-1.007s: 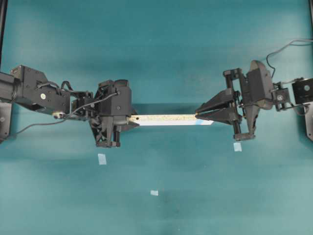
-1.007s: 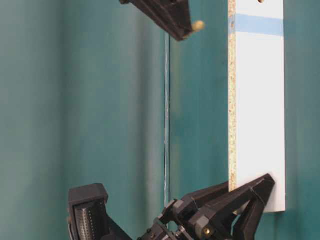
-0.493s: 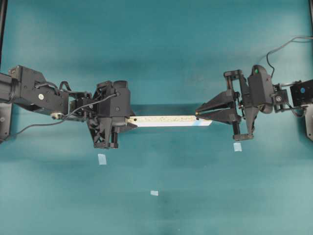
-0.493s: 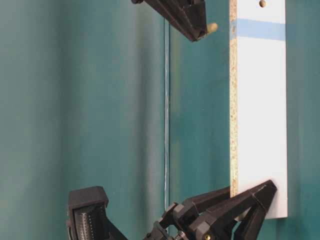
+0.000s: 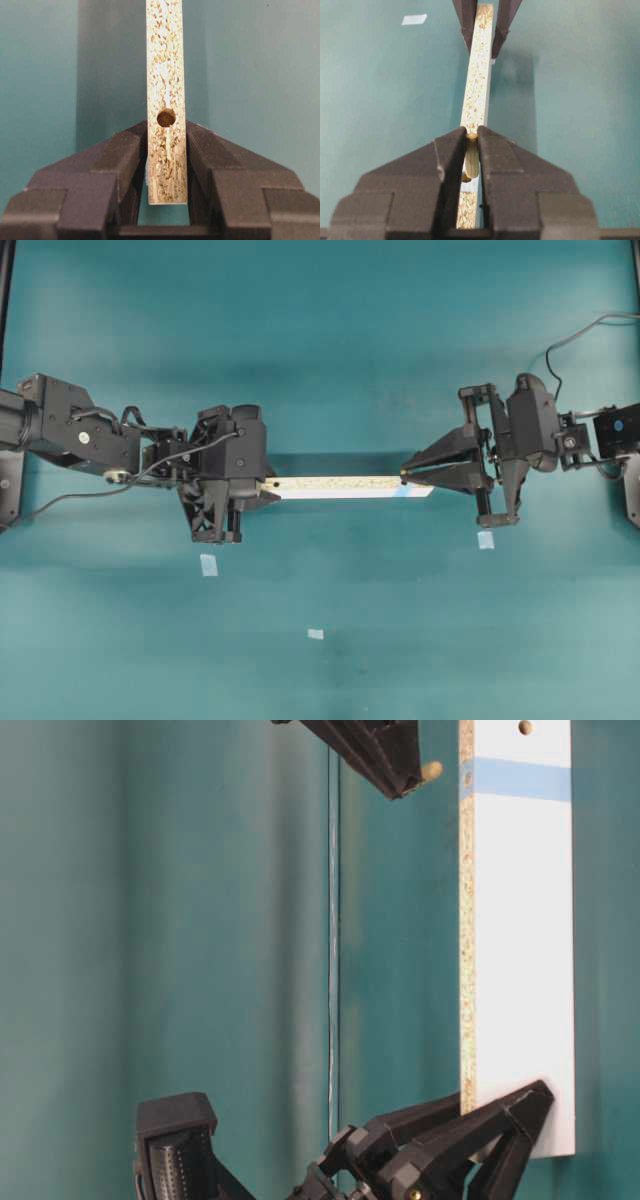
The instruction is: Insert the rod into the hole on the wooden board.
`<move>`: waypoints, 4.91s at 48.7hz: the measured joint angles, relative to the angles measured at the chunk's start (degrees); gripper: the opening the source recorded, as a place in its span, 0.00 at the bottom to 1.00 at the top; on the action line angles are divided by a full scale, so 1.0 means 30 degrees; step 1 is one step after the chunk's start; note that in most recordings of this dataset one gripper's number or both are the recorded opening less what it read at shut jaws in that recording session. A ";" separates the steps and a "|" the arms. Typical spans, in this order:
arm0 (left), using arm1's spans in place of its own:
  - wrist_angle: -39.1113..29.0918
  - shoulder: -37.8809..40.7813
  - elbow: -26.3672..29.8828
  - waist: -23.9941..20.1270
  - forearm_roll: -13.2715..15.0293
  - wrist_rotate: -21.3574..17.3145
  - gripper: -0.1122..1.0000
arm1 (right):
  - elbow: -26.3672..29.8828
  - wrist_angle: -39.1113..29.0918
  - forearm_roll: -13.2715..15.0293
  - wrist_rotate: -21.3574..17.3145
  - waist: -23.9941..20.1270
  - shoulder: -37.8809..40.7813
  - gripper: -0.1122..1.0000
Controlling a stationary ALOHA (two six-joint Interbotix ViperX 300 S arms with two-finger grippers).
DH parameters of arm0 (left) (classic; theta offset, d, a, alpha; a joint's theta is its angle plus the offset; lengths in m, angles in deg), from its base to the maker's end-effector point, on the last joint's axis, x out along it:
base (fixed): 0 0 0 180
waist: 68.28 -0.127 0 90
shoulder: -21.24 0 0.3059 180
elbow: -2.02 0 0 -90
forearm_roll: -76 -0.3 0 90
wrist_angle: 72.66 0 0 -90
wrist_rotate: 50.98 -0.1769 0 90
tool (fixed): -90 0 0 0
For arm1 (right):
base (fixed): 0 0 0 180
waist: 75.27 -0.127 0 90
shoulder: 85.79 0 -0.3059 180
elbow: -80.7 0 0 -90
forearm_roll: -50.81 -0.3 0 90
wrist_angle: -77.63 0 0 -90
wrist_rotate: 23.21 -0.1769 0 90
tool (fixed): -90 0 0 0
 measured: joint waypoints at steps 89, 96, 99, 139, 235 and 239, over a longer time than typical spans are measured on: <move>0.0000 0.0000 0.0000 0.0000 0.0000 0.0000 0.39 | 0.0205 -0.1143 -0.0146 -0.0059 -0.0469 0.0879 0.21; 0.0000 0.0000 0.0000 0.0029 0.0000 0.0000 0.40 | 0.0059 -0.1465 -0.0176 -0.0059 -0.0527 0.0527 0.21; 0.0000 0.0000 0.0000 0.0029 0.0000 0.0000 0.40 | -0.0088 -0.1494 -0.0176 -0.0059 -0.0527 0.0381 0.21; 0.0000 0.0000 0.0000 0.0029 0.0000 0.0000 0.40 | 0.0234 -0.2373 -0.0176 0.0439 -0.0645 -0.0439 0.21; 0.0117 0.0000 0.0088 0.0059 0.0000 0.0000 0.40 | -0.0410 -0.1523 -0.0176 0.0586 -0.0586 -0.0029 0.21; 0.0117 0.0000 0.0088 0.0059 0.0000 0.0000 0.40 | -0.0381 -0.1553 -0.0176 0.0586 -0.0557 -0.0059 0.21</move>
